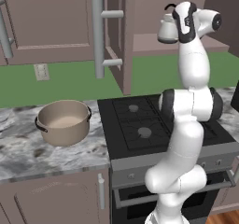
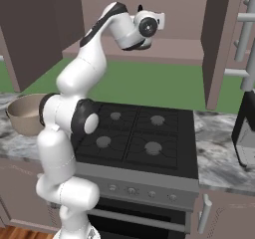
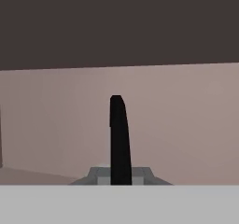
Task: Pick the kettle from the cabinet and place it on a stove burner. Then pick the pot from the counter and place it on another stove burner. Finally, turn both burners on.
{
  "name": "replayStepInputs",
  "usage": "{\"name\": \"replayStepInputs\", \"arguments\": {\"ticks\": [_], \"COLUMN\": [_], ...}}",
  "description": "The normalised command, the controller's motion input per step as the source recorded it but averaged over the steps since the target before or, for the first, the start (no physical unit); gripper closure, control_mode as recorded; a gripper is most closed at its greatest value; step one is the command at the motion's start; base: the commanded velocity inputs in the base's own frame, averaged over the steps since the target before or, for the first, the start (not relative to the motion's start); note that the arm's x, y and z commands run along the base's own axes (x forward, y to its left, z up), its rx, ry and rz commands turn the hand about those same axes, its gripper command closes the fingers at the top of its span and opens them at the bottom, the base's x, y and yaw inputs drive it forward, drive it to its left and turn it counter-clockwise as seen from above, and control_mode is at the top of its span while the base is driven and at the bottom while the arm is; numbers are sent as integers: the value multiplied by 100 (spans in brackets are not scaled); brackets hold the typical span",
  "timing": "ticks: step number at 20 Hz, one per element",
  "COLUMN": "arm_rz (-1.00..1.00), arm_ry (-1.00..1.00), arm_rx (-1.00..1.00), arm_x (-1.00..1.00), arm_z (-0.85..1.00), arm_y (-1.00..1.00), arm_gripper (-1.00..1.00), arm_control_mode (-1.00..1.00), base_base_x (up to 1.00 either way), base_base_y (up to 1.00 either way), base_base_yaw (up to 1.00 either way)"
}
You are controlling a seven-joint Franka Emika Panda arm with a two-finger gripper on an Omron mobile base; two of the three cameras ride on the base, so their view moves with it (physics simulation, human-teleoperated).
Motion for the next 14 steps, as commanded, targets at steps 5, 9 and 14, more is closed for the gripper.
{"name": "replayStepInputs", "arguments": {"ticks": [5, 9, 14], "arm_rz": [0, 0, 0], "arm_ry": [-3, -3, -3], "arm_rx": [0, 0, 0], "arm_x": [-39, -44, -52], "arm_z": [0, 0, 0], "arm_y": [0, 1, 5], "arm_gripper": [100, 100, 100], "arm_control_mode": [-100, -100, -100], "base_base_x": [0, 0, 0], "base_base_y": [0, 0, 0], "base_base_yaw": [0, 0, 0]}}
